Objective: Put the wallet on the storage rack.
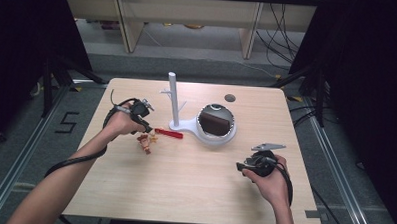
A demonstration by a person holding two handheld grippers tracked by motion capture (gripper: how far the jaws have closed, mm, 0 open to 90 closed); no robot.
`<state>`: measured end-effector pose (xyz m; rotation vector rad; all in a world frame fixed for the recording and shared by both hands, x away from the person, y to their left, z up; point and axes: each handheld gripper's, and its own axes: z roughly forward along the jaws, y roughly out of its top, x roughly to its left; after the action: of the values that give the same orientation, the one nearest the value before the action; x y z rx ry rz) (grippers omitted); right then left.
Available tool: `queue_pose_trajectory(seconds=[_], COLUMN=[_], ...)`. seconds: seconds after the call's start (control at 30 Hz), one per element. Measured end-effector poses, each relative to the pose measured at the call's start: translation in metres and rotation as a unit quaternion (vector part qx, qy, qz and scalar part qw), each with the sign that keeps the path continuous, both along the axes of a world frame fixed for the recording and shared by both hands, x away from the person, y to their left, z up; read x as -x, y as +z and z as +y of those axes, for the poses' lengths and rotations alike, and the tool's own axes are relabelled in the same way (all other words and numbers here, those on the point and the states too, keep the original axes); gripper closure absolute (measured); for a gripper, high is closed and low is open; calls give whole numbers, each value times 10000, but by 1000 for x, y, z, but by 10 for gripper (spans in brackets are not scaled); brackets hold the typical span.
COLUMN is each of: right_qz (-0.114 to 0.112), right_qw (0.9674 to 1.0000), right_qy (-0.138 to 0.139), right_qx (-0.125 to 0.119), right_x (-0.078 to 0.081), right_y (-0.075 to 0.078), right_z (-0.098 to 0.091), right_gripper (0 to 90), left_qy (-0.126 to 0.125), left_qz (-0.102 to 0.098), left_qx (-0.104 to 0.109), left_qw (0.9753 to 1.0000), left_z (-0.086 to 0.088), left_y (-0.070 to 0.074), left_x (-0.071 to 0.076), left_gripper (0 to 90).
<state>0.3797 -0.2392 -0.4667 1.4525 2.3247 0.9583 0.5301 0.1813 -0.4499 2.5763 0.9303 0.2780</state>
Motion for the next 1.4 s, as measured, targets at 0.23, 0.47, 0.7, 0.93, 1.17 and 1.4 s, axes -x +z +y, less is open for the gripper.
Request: queue_pose_trajectory(seconds=[0.23,0.47,0.7,0.93,1.17,1.4], right_qz=[20,-27,40,26,-7,35], right_qw=[10000,10000,10000,10000,10000,9999], right_qy=[-8,-32,42,-38,-41,75], right_qx=[8,-44,81,-12,-40,57], right_x=[0,0,0,1,1,0], right_y=[0,-3,0,-1,-2,-1], right_z=[0,0,-2,-1,1,-1], right_gripper=[520,517,515,514,514,513], left_qy=[-45,-16,-68,24,240,443], left_qz=[428,726,626,218,-246,-553], left_qx=[-162,-155,-259,-4,422,755], left_qw=[9989,9972,9977,9998,9985,9946], left_z=[-4,-7,-8,-1,6,4], left_y=[-12,-19,-19,9,48,78], left_x=[-14,-21,-15,-3,3,3], left_gripper=[658,695,875,878,877,878])
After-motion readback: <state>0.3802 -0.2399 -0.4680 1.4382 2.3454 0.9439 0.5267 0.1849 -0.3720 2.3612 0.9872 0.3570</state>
